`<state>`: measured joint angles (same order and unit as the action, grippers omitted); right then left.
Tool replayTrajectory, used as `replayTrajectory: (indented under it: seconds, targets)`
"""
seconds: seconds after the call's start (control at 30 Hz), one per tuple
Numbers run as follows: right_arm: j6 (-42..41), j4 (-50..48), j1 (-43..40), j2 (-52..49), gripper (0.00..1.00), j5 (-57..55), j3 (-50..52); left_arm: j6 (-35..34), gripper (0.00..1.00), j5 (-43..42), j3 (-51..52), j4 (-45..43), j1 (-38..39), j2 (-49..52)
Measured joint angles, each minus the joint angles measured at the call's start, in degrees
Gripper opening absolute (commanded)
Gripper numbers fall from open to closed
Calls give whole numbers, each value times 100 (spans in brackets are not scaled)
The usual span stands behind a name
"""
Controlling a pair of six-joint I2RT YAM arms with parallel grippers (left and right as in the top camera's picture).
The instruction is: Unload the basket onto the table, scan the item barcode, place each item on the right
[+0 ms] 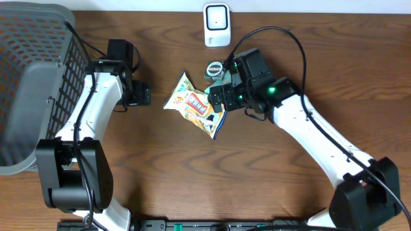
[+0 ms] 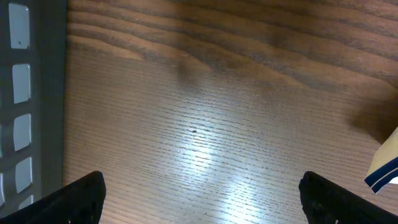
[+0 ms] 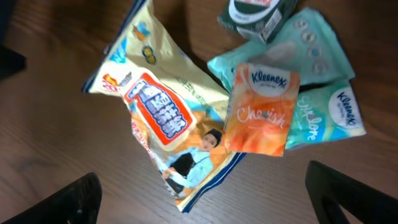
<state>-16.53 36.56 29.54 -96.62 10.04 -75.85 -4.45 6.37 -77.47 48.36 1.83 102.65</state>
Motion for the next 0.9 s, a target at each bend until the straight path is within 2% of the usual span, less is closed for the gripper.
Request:
replayTrajectory:
  seconds: [0.2,0.37,0.47,0.57,0.8,0.9]
  targets:
    - [2,-4,0,-28,99,-118,0,2,98,0,0,2,0,0]
    - [-116,-693,-175,-26,99,-177,-13,0,98,0,0,4,0,0]
    - [-146,-730,-455,-26,99,-68,-15,0,98,-2,0,4,0,0]
    - [-98,-765,-616,-31,89,-48,-15,0,98,-2,0,4,0,0]
    - [-59,-951,-796,-472,75,7,-17,0,98,-2,0,2,0,0]
    - [-70,-1008,-1008,-835,61,232,-17,2,98,-2,0,4,0,0]
